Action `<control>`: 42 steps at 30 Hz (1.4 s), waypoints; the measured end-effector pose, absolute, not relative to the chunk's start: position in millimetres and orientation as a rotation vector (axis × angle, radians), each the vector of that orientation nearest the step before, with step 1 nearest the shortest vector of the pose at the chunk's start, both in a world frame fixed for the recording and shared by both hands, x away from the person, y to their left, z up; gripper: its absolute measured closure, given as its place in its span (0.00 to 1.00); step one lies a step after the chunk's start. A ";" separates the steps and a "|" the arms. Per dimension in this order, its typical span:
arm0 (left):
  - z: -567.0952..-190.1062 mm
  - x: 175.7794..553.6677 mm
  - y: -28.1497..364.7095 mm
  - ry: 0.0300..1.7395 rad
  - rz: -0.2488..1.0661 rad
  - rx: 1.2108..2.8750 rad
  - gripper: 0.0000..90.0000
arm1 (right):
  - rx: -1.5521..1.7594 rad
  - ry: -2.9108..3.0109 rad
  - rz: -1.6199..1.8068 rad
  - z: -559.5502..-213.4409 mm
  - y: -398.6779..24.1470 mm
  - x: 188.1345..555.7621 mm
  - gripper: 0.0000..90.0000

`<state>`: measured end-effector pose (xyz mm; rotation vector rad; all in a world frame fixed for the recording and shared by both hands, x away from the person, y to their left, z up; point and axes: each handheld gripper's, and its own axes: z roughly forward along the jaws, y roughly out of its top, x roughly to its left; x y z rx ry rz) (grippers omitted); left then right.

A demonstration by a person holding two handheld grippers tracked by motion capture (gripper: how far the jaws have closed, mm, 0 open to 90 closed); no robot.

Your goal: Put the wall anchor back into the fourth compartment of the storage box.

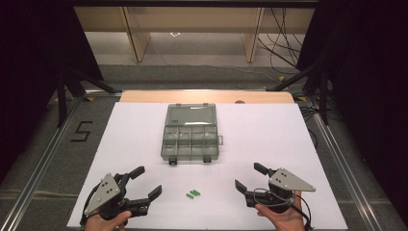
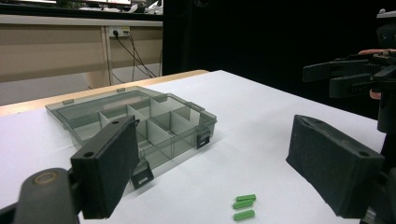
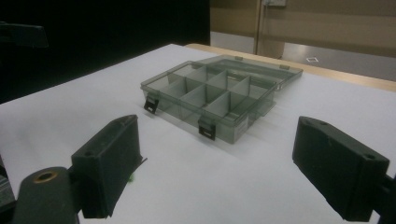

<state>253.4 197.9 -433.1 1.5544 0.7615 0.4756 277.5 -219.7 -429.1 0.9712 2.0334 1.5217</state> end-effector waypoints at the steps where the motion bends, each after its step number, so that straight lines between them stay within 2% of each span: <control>1: -433.1 253.5 198.0 0.762 0.475 1.554 0.18 | 0.968 2.035 1.530 -429.6 -219.1 277.7 0.18; 29: -433.6 253.8 197.1 0.761 0.478 1.560 0.18 | 0.879 2.116 1.378 -423.0 -210.5 286.4 0.19; 42: -433.2 253.2 197.1 0.765 0.475 1.555 0.18 | 0.792 2.309 1.216 -418.2 -180.6 305.7 0.24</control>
